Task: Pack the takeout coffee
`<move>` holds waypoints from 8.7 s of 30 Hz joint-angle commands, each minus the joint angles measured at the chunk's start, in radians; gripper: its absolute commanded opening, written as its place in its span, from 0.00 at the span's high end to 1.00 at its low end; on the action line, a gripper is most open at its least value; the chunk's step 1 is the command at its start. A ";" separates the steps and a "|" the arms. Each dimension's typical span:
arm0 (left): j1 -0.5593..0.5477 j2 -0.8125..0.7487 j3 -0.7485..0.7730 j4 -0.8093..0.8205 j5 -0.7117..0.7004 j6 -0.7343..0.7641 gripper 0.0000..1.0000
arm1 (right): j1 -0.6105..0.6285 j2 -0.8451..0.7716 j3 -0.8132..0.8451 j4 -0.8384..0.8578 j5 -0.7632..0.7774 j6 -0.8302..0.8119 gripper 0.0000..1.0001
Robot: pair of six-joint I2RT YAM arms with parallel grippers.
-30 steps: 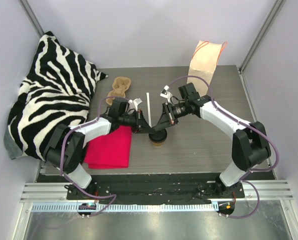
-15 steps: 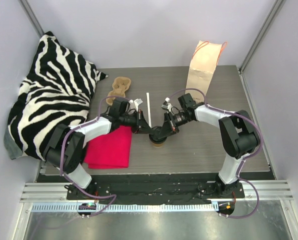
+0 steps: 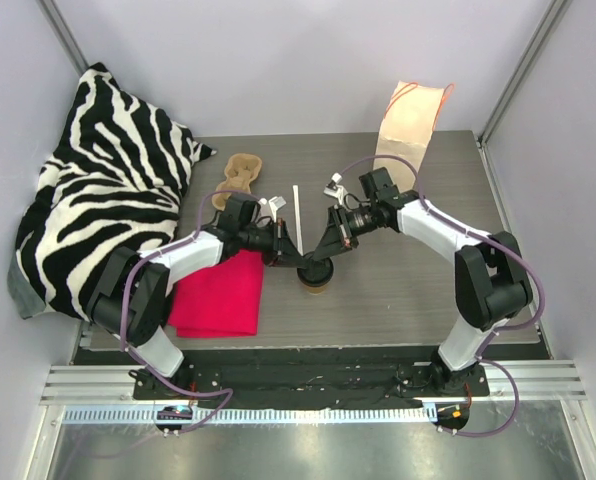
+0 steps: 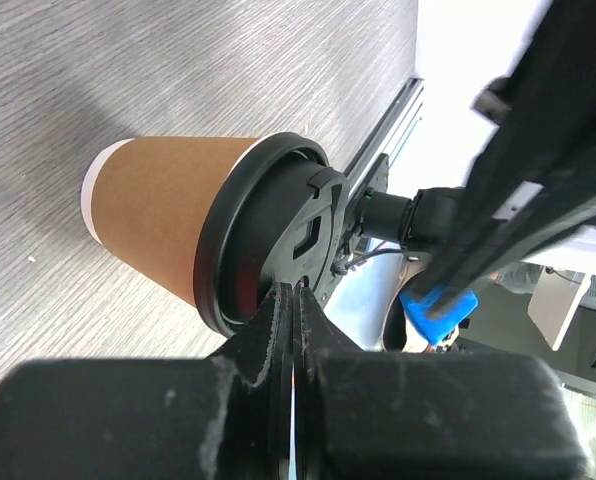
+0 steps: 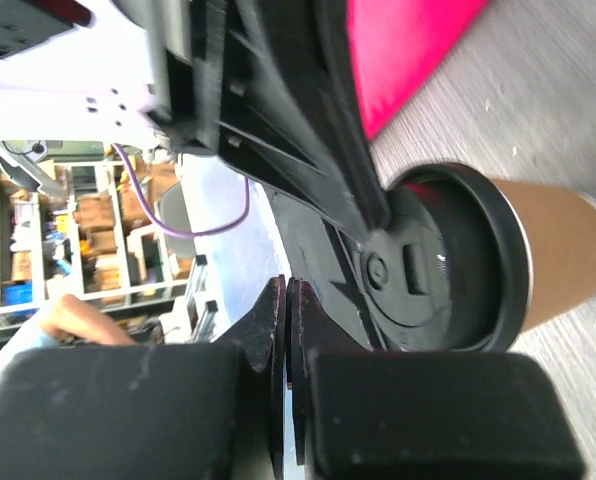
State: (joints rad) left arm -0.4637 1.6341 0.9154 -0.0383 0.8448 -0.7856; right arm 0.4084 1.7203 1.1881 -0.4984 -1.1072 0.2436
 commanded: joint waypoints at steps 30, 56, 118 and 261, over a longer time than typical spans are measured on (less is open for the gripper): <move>-0.010 -0.229 -0.018 0.032 0.028 -0.010 1.00 | 0.007 -0.128 -0.045 0.081 0.026 0.084 0.99; -0.095 0.014 -0.104 0.118 -0.061 -0.018 1.00 | 0.006 0.064 -0.076 0.075 0.224 0.045 0.99; 0.063 -0.030 -0.119 0.032 -0.231 0.043 0.90 | -0.036 0.160 0.223 -0.141 0.399 -0.122 0.82; -0.132 0.185 0.103 0.322 -0.133 -0.354 1.00 | -0.115 -0.202 -0.105 0.044 0.007 0.132 0.99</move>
State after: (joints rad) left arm -0.5972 1.7893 1.0222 0.2943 0.7219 -1.1679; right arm 0.2890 1.5253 1.0760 -0.4747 -1.1076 0.3695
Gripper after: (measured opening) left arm 0.013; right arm 0.048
